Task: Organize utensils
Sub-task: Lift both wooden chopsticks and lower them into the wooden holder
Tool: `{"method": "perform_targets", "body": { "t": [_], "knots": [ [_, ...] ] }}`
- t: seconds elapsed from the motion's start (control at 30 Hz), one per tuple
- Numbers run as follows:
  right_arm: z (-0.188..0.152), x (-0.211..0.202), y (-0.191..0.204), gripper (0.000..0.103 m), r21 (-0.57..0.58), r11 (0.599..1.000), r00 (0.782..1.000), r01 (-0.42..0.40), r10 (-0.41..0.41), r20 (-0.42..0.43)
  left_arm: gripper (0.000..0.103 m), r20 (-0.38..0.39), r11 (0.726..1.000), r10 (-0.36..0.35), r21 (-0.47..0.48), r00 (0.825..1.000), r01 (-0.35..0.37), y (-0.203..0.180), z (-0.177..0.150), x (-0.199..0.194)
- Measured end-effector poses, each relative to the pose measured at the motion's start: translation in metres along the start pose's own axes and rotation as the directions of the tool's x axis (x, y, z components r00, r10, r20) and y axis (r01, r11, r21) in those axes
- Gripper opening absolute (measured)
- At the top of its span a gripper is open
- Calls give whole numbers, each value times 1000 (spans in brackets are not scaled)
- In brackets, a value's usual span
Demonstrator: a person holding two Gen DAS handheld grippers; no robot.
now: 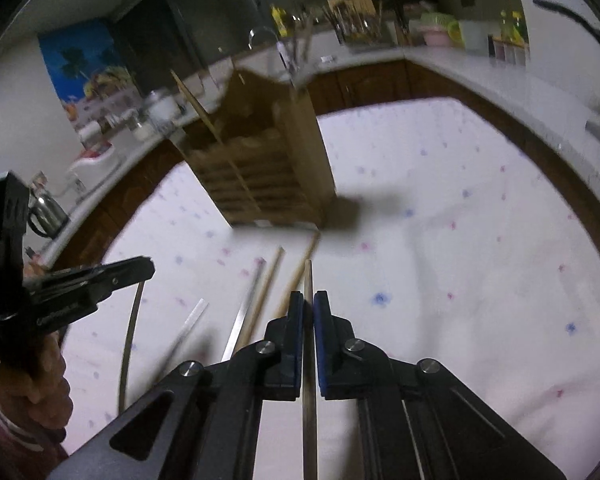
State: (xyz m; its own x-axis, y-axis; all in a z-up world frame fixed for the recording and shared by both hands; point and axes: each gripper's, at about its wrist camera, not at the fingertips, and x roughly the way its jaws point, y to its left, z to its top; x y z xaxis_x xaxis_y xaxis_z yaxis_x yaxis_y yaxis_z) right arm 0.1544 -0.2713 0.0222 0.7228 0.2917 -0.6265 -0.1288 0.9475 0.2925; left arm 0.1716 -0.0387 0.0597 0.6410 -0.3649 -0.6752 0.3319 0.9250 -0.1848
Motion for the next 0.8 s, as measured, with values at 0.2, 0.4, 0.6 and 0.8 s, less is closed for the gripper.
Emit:
{"method": "perform_targets", "body": {
  "t": [0.2,0.4,0.6,0.8],
  "knots": [
    [26,-45,18,5,-18,999,991,-51,53,124,4,109,999,-10,-47,994,16,15,9,-49],
    [43,-70,28,5,-40,996,977,-76,82,199,4,178,998,2,-62,984,9,22,18,-75],
    [51,-76,34,5,-53,995,969,-83,93,228,4,204,997,13,-80,979,4,28,22,-81],
    [58,-77,38,5,-64,994,966,-88,101,238,4,235,996,17,-92,972,5,29,29,-87]
  ]
}}
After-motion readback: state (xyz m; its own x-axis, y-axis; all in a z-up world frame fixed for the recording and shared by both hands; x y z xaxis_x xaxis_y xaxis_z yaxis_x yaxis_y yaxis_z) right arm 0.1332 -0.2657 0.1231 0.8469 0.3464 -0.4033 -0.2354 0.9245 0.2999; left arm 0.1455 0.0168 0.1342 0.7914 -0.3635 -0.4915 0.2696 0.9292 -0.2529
